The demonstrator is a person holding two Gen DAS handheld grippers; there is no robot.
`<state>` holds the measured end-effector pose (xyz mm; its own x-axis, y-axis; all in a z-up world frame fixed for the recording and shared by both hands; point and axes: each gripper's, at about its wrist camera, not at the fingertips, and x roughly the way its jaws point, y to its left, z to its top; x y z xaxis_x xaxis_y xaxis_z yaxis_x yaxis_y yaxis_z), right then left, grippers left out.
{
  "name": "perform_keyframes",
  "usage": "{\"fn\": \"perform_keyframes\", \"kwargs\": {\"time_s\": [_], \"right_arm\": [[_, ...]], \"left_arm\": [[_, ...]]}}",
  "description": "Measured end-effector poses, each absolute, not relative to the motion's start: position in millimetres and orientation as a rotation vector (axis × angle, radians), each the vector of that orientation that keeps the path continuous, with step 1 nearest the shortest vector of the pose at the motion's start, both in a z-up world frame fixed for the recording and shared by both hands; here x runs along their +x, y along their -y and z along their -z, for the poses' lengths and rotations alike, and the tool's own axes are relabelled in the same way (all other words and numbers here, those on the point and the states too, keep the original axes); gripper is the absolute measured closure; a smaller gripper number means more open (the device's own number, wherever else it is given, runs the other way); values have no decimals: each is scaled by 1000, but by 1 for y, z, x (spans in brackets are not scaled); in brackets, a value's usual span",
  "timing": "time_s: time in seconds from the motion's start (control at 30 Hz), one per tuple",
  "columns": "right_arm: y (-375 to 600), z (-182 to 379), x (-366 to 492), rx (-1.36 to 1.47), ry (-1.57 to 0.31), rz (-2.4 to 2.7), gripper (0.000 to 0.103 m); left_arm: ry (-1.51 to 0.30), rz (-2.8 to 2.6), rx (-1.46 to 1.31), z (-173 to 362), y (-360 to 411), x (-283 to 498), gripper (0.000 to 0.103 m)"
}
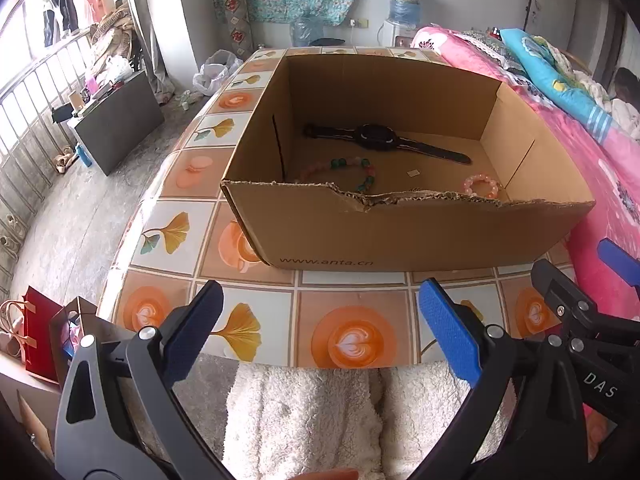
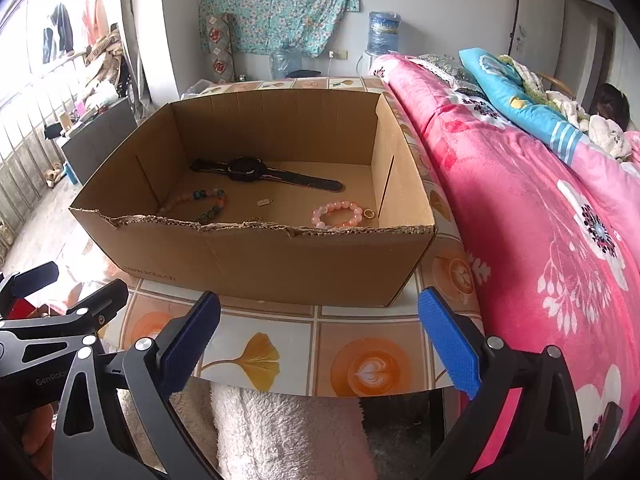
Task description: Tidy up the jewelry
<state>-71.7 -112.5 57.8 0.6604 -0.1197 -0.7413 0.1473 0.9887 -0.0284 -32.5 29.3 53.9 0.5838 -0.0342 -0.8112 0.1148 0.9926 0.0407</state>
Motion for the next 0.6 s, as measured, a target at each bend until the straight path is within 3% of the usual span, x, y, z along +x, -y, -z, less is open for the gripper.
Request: {"fn": "perform_keyframes", "kwargs": {"time_s": [0.6], "right_arm": [[116,-54,-64,42,-862,182,6]], "left_arm": [[-976,77,95,-50,-24,-24,8]]}}
